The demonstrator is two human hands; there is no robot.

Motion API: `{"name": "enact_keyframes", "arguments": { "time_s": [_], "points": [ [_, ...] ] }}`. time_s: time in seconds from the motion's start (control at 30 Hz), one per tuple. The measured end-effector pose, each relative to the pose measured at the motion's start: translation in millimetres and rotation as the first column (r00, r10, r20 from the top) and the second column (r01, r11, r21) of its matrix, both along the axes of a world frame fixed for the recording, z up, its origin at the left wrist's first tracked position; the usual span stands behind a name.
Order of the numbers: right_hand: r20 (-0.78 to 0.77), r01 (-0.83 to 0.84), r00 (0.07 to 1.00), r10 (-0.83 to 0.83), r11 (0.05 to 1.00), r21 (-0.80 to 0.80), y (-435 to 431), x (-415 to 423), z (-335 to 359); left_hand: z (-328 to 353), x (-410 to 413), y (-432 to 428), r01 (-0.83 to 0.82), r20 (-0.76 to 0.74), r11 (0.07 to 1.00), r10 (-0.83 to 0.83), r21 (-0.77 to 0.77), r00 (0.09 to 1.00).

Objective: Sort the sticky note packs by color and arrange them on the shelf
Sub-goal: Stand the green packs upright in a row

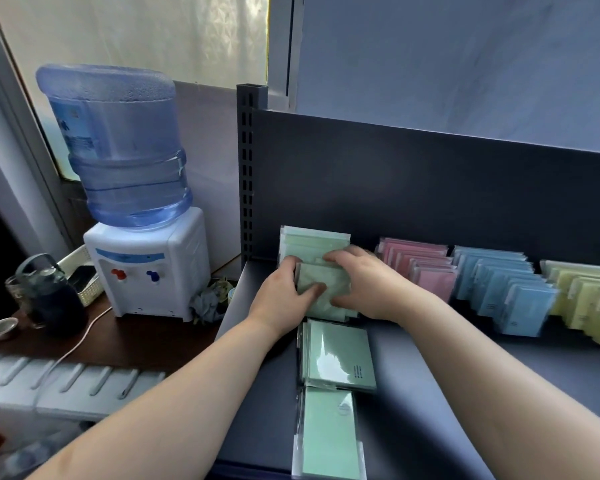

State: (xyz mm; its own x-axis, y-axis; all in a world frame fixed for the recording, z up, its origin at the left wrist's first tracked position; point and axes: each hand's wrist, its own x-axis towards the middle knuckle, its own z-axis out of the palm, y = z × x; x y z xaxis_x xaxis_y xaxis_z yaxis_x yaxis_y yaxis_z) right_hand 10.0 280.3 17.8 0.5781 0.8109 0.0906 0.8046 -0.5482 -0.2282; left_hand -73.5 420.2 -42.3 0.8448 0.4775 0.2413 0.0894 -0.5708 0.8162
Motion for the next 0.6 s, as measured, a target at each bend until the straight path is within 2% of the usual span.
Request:
{"name": "enact_keyframes", "arguments": {
  "time_s": [0.13,0.37,0.47,0.6],
  "points": [
    [0.069,-0.033,0.997,0.030,0.999,0.037,1.6,-0.7,-9.5,-3.5,2.0,0.8,-0.030,0.025,0.999,0.031,-0.032,0.999],
    [0.126,-0.013,0.992,-0.011,0.982,0.188,11.5,4.1,-23.4,-2.9,1.6,1.5,-0.139,0.069,0.990,0.137,0.026,0.988],
    [0.040,0.098,0.993,-0.109,0.971,0.217,8.3,3.0,-31.3,-0.3,-1.2,0.8,-0.210,0.054,0.977,0.208,0.027,0.977],
    [-0.125,0.222,0.973,-0.194,0.937,0.270,7.4,-1.7,-35.1,0.8,0.3,0.1,-0.208,-0.019,0.977,0.210,0.047,0.978]
  ]
}}
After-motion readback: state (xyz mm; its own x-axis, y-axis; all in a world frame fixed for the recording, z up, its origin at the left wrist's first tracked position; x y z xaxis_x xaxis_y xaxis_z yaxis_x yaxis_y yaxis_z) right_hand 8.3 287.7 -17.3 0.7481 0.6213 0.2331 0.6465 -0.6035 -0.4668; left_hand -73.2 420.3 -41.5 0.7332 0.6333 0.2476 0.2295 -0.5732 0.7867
